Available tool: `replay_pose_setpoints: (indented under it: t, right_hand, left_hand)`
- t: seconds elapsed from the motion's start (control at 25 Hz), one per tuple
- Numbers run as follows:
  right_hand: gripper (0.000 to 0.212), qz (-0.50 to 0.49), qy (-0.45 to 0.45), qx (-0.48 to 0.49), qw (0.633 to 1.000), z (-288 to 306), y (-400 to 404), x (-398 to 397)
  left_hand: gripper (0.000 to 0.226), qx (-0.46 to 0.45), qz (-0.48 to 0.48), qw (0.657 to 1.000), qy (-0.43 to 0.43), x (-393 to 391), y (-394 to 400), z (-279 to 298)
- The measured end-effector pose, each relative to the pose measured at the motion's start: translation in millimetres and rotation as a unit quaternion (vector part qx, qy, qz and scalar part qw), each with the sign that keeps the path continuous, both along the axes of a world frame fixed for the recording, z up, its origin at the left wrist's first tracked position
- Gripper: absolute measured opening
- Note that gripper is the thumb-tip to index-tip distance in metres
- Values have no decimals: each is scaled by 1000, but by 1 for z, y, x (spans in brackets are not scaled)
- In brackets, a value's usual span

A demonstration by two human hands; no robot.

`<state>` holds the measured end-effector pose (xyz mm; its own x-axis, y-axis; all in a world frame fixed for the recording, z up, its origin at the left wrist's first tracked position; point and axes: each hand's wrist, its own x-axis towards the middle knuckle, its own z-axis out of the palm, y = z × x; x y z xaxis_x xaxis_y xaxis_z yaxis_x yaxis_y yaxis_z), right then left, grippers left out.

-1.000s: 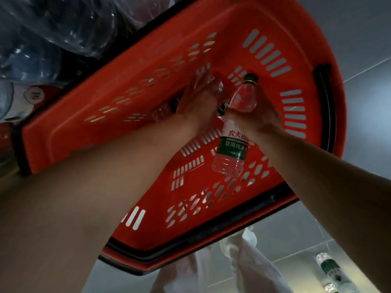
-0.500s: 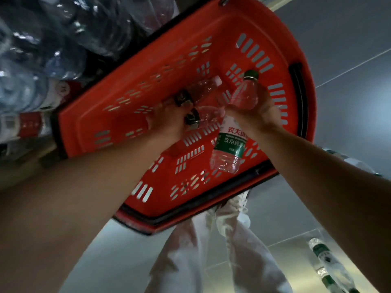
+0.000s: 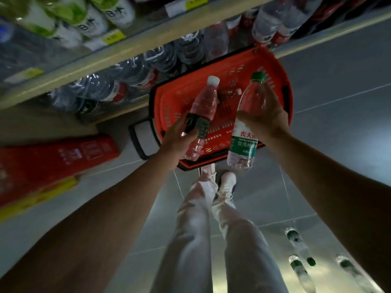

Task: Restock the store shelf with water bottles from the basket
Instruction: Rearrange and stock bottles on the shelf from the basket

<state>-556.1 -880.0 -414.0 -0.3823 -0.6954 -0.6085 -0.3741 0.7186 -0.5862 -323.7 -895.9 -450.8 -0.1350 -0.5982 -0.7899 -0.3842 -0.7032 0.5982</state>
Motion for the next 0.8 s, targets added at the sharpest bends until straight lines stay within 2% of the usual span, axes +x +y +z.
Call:
replay_pose_setpoints:
  t: [0.12, 0.24, 0.4, 0.44, 0.52, 0.64, 0.8]
  right_hand:
    - [89, 46, 11, -35, 998, 68, 17, 19]
    - [89, 77, 16, -56, 995, 121, 36, 35]
    - [84, 153, 12, -121, 981, 183, 49, 63]
    - [80, 172, 6, -136, 976, 195, 49, 73]
    - [74, 202, -3, -158, 966, 219, 47, 96]
    - [88, 227, -22, -180, 957, 246, 39, 134]
    - [88, 292, -20, -222, 930, 280, 32, 200]
  left_hand:
    - [47, -37, 35, 998, 34, 8, 30, 77]
    - [49, -28, 110, 992, 57, 19, 62, 147]
    - [42, -27, 208, 961, 182, 54, 107, 229]
    - [47, -41, 219, 951, 213, 63, 115, 246]
    - [59, -74, 221, 949, 212, 82, 128, 269]
    - [78, -119, 227, 953, 162, 108, 140, 288]
    - [92, -150, 266, 937, 171, 160, 158, 316]
